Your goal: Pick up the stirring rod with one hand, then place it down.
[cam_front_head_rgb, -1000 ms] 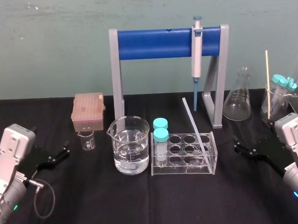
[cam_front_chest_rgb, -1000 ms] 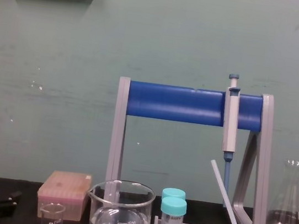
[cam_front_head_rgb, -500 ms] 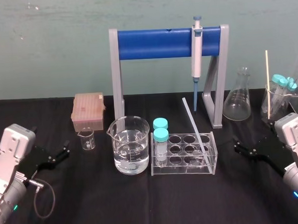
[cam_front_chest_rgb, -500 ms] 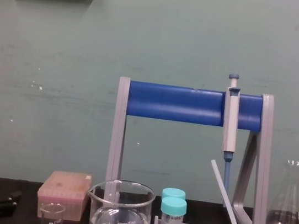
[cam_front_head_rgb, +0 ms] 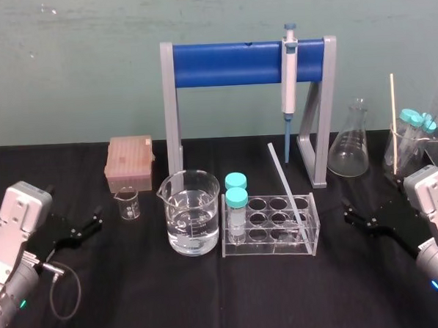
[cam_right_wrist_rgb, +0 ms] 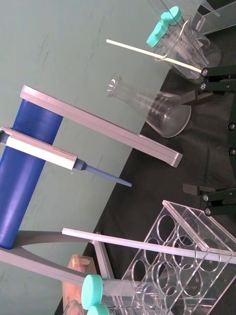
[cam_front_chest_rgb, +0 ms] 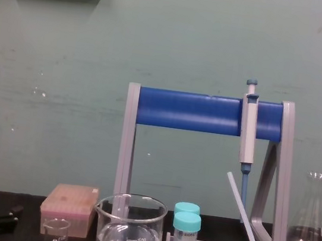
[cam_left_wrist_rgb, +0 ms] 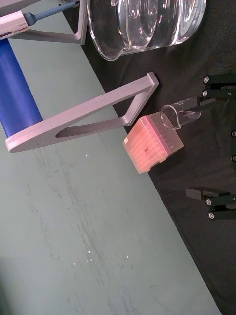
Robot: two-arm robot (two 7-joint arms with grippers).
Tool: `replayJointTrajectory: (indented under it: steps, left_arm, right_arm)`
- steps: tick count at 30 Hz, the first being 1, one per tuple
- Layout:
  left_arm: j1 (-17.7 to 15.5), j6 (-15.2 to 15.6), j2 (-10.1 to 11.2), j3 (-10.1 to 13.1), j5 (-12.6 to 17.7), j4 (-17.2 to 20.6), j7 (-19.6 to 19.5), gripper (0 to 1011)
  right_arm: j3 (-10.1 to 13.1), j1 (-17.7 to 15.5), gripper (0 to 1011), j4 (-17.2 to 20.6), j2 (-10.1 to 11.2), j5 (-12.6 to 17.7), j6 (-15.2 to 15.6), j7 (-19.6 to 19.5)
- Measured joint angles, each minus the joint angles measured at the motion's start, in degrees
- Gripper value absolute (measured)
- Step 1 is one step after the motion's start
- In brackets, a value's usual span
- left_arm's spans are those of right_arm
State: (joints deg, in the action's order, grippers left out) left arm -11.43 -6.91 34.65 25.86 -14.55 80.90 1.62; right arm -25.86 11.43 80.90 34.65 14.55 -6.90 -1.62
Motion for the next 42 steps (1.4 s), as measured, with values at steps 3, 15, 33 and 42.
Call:
replayJointTrajectory:
  steps: [3, 15, 33, 42]
  left_arm:
    - [0.0, 0.0, 0.0, 0.0, 0.0, 0.0, 0.0, 1000]
    - [0.0, 0.0, 0.0, 0.0, 0.0, 0.0, 0.0, 1000]
    - [0.0, 0.0, 0.0, 0.0, 0.0, 0.0, 0.0, 1000]
    - [0.0, 0.0, 0.0, 0.0, 0.0, 0.0, 0.0, 1000]
  right_arm:
    - [0.0, 0.0, 1000, 0.0, 0.0, 0.0, 0.0, 0.0]
    - [0.0, 0.0, 1000, 0.0, 0.0, 0.0, 0.0, 0.0]
    - [0.0, 0.0, 1000, 0.0, 0.0, 0.0, 0.0, 0.0]
    - [1.9, -0.9, 1000, 0.7, -0.4, 0.4, -4.8, 1.0]
